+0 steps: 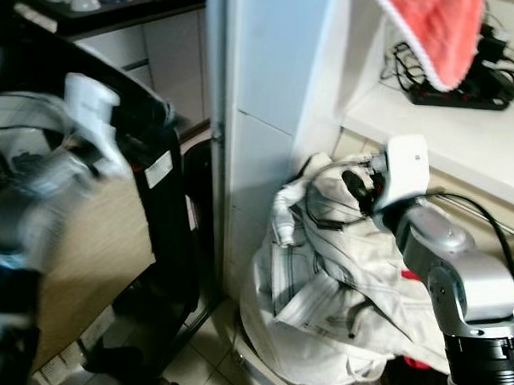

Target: Clothes washing

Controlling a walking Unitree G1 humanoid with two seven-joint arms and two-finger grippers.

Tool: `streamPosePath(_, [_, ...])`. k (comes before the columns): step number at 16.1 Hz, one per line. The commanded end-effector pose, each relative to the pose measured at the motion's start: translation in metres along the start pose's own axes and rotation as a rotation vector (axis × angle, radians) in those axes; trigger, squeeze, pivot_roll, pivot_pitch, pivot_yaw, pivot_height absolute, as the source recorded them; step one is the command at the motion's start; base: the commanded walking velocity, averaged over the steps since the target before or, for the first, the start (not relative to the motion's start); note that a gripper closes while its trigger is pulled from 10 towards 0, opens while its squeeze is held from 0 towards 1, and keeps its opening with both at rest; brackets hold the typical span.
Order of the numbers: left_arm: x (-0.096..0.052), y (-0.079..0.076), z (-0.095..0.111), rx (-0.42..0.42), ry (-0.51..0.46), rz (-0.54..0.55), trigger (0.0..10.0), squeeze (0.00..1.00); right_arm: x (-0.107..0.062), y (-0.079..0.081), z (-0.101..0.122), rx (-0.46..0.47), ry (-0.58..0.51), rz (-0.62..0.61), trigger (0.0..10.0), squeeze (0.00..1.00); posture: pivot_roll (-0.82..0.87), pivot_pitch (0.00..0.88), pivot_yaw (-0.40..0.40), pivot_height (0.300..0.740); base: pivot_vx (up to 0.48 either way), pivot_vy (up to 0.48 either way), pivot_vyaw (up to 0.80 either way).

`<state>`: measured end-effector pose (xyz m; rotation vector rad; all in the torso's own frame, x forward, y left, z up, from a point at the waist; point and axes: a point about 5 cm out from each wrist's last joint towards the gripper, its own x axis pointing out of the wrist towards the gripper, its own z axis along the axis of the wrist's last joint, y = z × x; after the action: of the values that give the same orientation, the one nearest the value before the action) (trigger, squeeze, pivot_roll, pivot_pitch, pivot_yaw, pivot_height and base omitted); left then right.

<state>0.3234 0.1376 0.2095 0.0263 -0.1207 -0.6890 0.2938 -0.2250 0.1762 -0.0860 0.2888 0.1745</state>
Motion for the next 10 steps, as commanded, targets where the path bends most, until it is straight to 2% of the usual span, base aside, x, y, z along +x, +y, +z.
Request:
streamPosePath(1, [0.003, -0.019, -0.001, -0.03, -0.003, -0.092, 10.0, 0.0, 0.003, -0.003, -0.004, -0.001, -0.007, 0.016, 10.0, 1.0, -0.09, 0.0, 0.026, 0.74, 0.0, 0.0, 0.0])
streamPosePath(3, [0.002, -0.046, -0.007, -0.087, 0.017, -0.246, 10.0, 0.0, 0.012, -0.01, -0.021, -0.023, 0.017, 0.06, 10.0, 1.0, -0.09, 0.0, 0.034, 0.74, 0.0, 0.0, 0.0])
streamPosePath(5, [-0.002, -0.056, -0.012, -0.093, 0.055, -0.313, 10.0, 0.0, 0.019, -0.014, -0.03, -0.055, 0.033, 0.073, 10.0, 1.0, -0.09, 0.0, 0.039, 0.74, 0.0, 0.0, 0.0])
streamPosePath(7, [-0.006, -0.063, -0.017, -0.084, 0.086, -0.343, 10.0, 0.0, 0.031, -0.017, -0.035, -0.039, 0.036, 0.099, 10.0, 1.0, -0.1, 0.0, 0.04, 0.74, 0.0, 0.0, 0.0])
streamPosePath(9, [-0.008, -0.064, -0.019, -0.085, 0.108, -0.351, 10.0, 0.0, 0.038, -0.015, -0.036, -0.116, 0.042, 0.157, 10.0, 1.0, -0.09, 0.0, 0.038, 0.74, 0.0, 0.0, 0.0])
streamPosePath(10, [-0.013, -0.064, -0.02, -0.081, 0.129, -0.364, 10.0, 0.0, 0.047, -0.016, -0.037, -0.276, 0.066, 0.236, 10.0, 1.0, -0.08, 0.0, 0.032, 0.74, 0.0, 0.0, 0.0])
